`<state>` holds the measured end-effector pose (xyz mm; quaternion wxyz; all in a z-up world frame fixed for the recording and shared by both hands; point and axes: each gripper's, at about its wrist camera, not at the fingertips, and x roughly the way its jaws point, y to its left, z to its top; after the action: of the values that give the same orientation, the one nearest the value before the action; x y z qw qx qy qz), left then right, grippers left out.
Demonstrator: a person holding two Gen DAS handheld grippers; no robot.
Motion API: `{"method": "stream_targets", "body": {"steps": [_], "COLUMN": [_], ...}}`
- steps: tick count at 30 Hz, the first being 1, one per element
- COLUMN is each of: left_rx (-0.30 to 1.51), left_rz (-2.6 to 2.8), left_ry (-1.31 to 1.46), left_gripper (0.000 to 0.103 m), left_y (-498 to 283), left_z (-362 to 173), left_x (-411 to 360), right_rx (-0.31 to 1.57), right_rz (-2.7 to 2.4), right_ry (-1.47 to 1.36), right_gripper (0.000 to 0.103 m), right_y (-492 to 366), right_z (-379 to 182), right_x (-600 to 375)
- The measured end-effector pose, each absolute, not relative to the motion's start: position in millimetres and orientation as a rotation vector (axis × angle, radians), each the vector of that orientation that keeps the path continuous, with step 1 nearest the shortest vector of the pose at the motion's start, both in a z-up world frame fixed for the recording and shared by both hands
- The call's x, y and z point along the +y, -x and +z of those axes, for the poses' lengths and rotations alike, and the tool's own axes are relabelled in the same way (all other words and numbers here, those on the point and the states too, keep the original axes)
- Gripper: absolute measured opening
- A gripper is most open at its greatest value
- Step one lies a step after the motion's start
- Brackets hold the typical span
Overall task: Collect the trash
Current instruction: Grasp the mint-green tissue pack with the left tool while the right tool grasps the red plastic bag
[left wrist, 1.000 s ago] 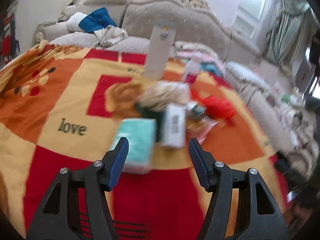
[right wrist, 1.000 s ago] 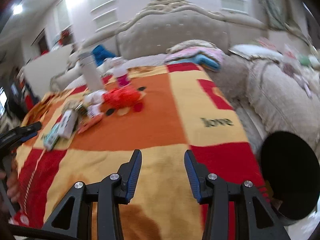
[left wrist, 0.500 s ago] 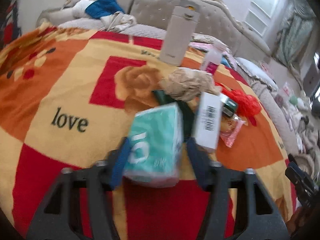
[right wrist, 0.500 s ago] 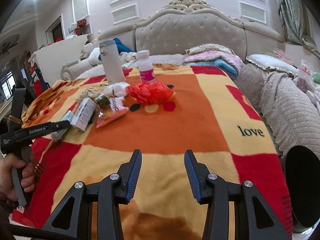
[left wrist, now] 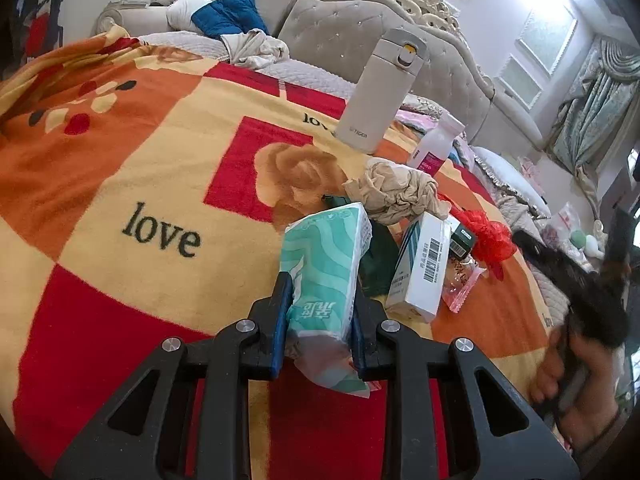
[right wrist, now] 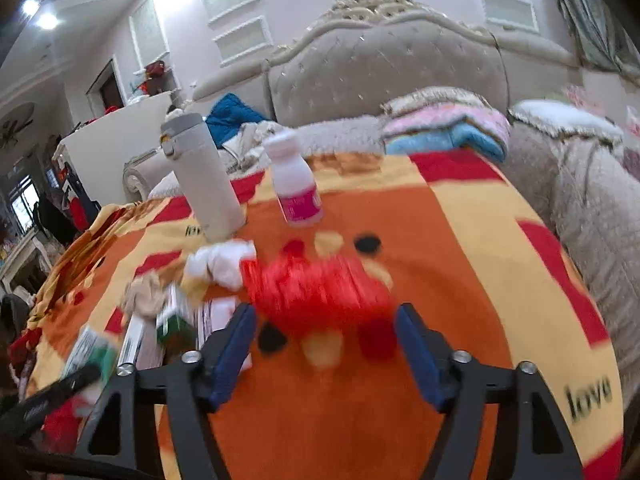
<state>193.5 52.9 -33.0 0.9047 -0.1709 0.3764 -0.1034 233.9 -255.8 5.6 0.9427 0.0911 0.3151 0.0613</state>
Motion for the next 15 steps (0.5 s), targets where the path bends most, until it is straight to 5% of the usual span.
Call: {"method": "stream_targets", "body": {"steps": [2, 6, 7, 8, 10, 15], "left_rx": [0.780, 0.782, 0.782, 0.784, 0.787, 0.798], "left_rz": [-0.216, -0.213, -0.215, -0.212, -0.208, -0.205], "left_ry": [0.363, 0.368, 0.371, 0.372, 0.374, 0.370], "left_gripper": [0.023, 0.023, 0.023, 0.023, 0.023, 0.023], "left_y": [-195, -196, -196, -196, -196, -198], "left_z": [-34, -33, -33, -34, -34, -36], "left_x": [54, 54, 54, 54, 55, 53], "right_rx": [0.638, 0.731, 0.777, 0.819, 0.859, 0.784], "right_rz": [0.122, 0.129, 0.138, 0.142, 0.184, 0.212], "right_ry": [-0.128, -0.035, -0.018, -0.015, -0.061, -0.068], "right_gripper": [0.083, 0.083, 0.080, 0.059, 0.043, 0.038], "right_y": [-252, -282, -289, -293, -292, -248], "right_z": [7, -3, -9, -14, -17, 6], "right_x": [-245, -229, -226, -224, -229, -238]}}
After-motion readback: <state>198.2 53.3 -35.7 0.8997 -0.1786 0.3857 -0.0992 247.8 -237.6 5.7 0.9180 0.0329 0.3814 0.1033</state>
